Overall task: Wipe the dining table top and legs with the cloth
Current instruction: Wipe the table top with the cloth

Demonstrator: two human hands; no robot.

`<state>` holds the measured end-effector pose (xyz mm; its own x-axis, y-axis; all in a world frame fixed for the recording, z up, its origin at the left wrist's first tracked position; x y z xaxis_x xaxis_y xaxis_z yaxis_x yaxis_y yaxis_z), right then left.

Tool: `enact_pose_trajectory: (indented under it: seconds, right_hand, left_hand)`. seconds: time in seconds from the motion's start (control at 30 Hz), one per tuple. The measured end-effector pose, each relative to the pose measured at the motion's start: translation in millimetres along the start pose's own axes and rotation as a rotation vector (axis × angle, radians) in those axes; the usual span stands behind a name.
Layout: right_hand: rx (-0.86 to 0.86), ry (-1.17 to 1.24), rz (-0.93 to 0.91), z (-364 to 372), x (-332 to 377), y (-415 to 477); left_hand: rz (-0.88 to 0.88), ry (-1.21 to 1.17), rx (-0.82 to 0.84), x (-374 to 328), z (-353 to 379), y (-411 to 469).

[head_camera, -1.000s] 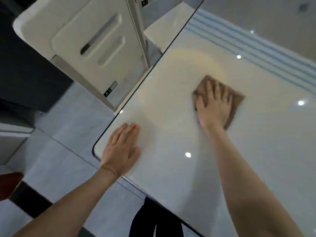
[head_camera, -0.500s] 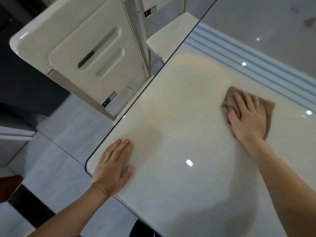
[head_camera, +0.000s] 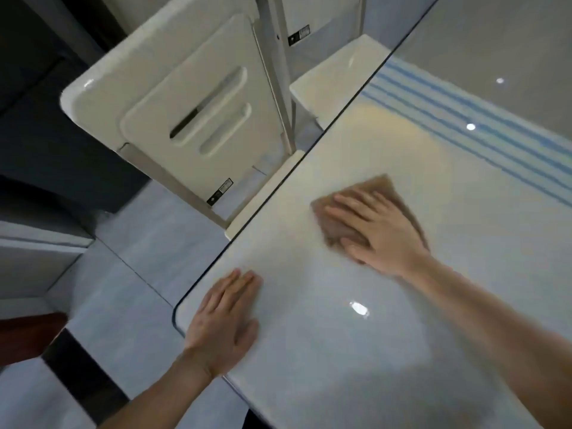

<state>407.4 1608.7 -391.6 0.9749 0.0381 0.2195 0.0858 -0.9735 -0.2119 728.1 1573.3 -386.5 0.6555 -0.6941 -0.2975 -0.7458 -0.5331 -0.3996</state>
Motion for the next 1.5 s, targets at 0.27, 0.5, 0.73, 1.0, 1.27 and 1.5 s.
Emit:
enact_pose_trajectory:
  seconds: [0.27,0.5,0.73,1.0,1.27,1.5]
  right_hand:
    - [-0.172,0.160,0.667,-38,-63,108]
    - [0.058,0.022,-0.218,18,102,26]
    - [-0.144,0.127,0.546,-29,-62,84]
    - [-0.191,0.250,0.685,41,170,-41]
    - [-0.136,0.261,0.730,77,259,-101]
    - [-0.294,0.318,1.075,44,183,-10]
  left_hand:
    - [0.015,0.022,-0.019,0,4,0]
    - [0.002,0.007,0.019,1,4,0]
    - [0.045,0.026,-0.041,2,6,-2]
    - [0.051,0.024,-0.024,-2,3,-3]
    - [0.306,0.157,0.006,12,-10,13]
    - [0.494,0.170,0.044,33,-27,39]
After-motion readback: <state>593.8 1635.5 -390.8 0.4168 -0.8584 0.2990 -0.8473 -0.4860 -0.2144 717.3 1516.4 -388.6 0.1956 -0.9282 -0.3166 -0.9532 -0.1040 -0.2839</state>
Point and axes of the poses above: each hand's wrist, its own y-axis towards the middle knuckle, its own z-axis out of the palm, x = y × z, the point moved 4 cm from there along y, towards the middle knuckle, and after that the axes turned 10 degrees about x, right-handed, at the moved point
